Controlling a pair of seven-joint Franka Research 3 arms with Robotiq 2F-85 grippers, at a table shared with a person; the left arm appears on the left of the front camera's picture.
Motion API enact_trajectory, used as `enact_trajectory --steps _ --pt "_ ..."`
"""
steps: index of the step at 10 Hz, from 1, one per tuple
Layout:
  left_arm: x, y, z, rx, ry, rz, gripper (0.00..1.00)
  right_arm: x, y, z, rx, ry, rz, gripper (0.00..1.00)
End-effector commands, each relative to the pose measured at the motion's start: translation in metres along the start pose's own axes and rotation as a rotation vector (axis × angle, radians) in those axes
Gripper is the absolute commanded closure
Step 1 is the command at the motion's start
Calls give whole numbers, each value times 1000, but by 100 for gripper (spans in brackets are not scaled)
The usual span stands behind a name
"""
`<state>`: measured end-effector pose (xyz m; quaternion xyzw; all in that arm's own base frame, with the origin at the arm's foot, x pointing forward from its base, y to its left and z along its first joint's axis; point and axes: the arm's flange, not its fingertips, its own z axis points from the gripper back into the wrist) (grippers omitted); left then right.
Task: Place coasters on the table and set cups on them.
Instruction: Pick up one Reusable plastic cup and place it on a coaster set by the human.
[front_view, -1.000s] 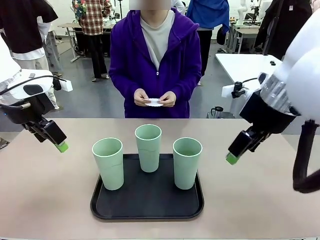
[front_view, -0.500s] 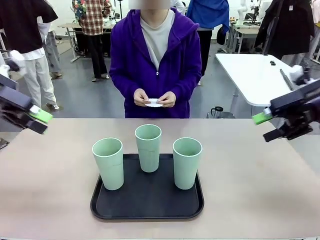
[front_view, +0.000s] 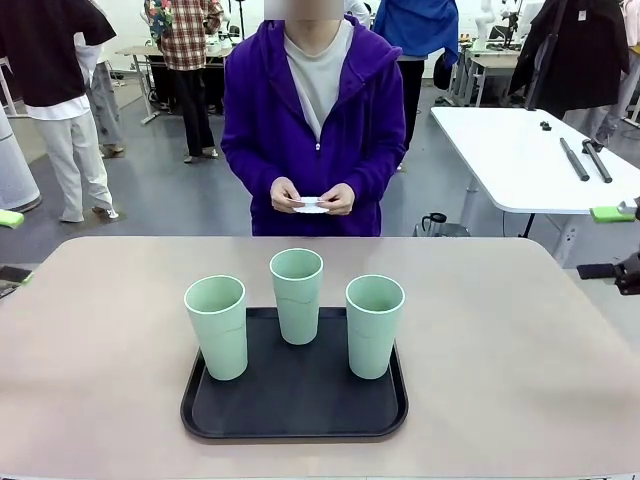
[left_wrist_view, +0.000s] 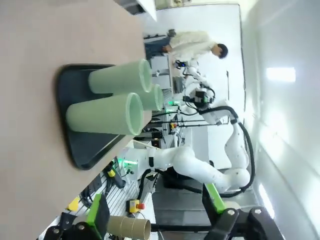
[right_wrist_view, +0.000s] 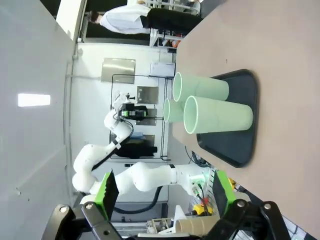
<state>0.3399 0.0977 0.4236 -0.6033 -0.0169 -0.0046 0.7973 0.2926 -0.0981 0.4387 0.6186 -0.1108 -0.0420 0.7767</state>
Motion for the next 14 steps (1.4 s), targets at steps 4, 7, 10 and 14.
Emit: enact_trajectory --steps 4,7,10,14 --pt "16 26 24 46 -80 94 0 -53 -55 -21 -37 30 68 0" --pt "12 31 25 51 -59 96 0 -3 -49 7 -41 21 50 0" --pt "12 31 25 51 -59 96 0 -3 -49 7 -41 21 50 0" --pt "12 31 25 51 -59 96 0 -3 -49 7 -41 21 50 0"
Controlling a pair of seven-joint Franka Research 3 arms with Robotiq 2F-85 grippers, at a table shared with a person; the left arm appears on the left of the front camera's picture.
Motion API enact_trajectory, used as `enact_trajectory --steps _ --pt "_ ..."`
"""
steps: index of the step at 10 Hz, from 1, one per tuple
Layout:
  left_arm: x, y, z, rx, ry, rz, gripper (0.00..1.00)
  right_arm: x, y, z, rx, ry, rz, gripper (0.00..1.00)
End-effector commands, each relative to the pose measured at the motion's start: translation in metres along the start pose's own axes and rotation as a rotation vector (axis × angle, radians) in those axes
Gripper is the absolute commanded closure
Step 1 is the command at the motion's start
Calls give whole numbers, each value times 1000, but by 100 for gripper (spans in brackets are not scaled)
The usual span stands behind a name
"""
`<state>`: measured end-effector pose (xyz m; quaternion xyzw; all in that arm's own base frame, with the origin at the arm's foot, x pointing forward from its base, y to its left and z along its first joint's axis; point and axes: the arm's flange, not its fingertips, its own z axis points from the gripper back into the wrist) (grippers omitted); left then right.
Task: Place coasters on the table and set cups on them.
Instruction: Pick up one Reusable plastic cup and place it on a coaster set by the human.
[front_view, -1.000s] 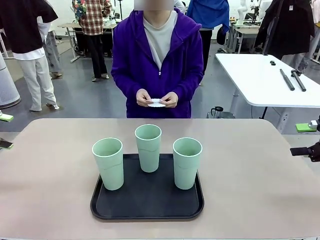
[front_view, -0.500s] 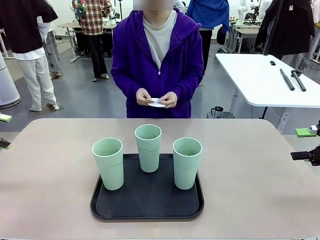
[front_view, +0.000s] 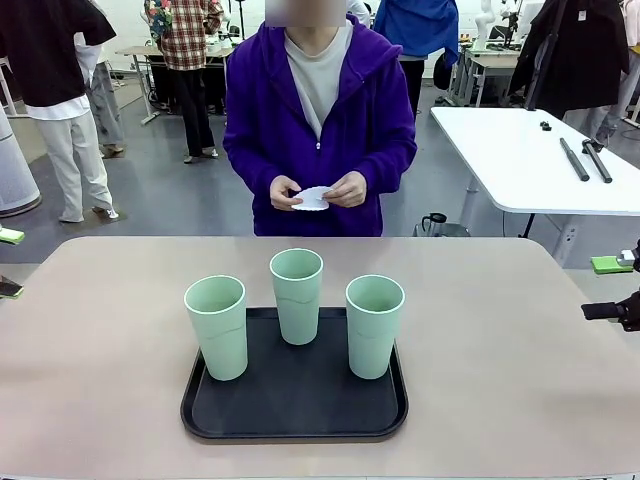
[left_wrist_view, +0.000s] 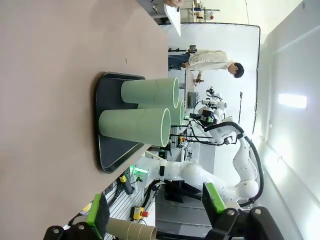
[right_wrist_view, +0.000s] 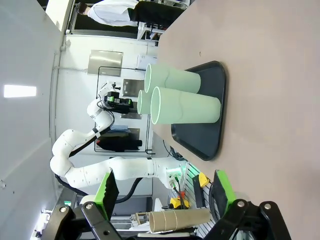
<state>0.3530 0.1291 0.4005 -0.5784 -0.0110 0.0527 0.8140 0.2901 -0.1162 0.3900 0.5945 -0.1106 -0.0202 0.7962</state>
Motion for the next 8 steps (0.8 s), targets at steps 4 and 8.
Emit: enact_trajectory --steps 4,8 --pt "-1 0 1 -10 0 -2 0 1 2 0 15 -9 9 0" --pt "-1 0 1 -10 0 -2 0 1 2 0 15 -9 9 0"
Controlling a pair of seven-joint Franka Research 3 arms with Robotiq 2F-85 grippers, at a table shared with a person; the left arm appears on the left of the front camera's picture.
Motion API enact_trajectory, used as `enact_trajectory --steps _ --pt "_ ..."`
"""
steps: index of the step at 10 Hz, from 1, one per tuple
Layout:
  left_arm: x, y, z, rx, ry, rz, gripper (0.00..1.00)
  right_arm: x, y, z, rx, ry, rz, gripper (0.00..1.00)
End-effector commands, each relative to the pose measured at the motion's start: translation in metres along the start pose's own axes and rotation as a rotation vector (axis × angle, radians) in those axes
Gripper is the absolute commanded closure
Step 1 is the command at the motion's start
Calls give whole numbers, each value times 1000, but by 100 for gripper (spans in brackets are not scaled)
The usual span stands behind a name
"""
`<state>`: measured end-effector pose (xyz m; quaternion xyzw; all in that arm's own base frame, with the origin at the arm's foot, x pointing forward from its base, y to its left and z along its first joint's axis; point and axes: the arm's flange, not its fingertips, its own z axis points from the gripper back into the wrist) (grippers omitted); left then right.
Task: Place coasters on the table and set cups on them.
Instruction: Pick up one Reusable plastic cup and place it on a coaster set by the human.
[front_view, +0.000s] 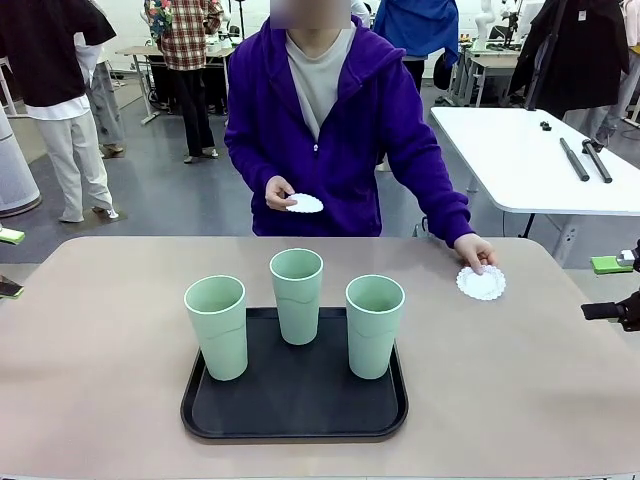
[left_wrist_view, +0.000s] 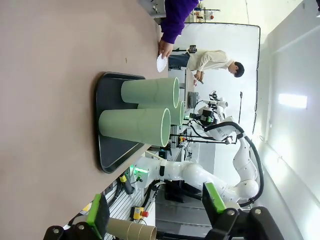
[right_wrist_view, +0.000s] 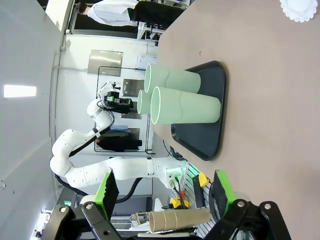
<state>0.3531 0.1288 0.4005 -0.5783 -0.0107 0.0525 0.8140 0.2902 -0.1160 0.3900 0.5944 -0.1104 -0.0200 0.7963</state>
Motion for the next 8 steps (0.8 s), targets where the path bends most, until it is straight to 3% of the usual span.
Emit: enact_trajectory --steps 1,8 --pt "-1 0 1 -11 0 -2 0 1 2 0 15 -10 9 0" --pt "-1 0 1 -11 0 -2 0 1 2 0 15 -10 9 0"
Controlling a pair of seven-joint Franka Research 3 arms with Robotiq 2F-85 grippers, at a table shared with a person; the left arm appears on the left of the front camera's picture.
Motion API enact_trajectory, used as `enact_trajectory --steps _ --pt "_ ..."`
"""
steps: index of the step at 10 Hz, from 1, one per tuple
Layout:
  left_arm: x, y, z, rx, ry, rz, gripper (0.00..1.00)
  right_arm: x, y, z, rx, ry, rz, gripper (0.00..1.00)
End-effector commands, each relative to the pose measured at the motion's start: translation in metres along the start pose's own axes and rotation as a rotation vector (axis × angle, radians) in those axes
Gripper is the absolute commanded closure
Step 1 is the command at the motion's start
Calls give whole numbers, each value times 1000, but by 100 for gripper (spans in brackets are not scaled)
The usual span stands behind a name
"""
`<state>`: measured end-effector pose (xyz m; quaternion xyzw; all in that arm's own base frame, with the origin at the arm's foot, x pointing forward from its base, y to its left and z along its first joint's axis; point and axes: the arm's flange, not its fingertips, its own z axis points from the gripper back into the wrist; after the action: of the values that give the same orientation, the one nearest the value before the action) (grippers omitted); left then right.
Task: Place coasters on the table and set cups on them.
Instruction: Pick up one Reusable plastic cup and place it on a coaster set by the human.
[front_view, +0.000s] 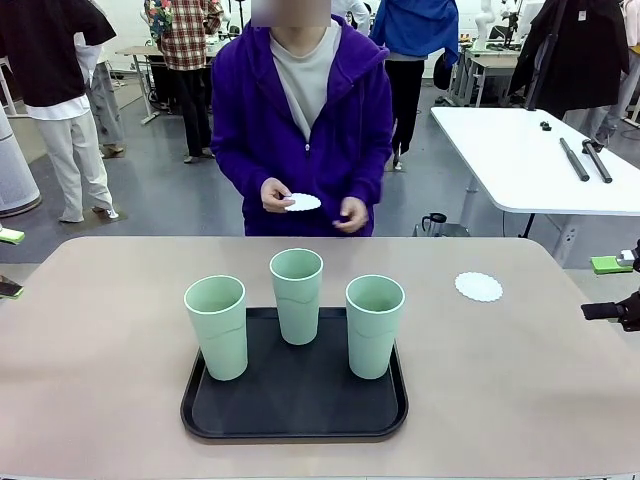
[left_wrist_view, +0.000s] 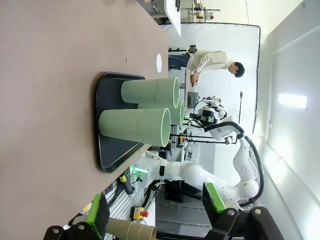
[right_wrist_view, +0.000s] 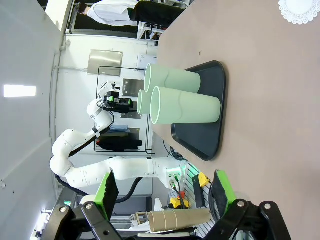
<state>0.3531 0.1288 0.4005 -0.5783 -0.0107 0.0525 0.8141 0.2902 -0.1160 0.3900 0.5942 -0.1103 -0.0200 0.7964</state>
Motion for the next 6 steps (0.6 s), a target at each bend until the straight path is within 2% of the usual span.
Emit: enact_trajectory --steps 1,2,4,6 --pt "-1 0 1 -11 0 -2 0 1 2 0 16 -10 9 0" --pt "-1 0 1 -11 0 -2 0 0 0 0 0 0 0 0" --pt "-1 0 1 -11 0 -2 0 34 33 4 -242 256 315 0" --pt "-1 0 1 -11 0 -2 0 64 73 -3 -412 330 495 0"
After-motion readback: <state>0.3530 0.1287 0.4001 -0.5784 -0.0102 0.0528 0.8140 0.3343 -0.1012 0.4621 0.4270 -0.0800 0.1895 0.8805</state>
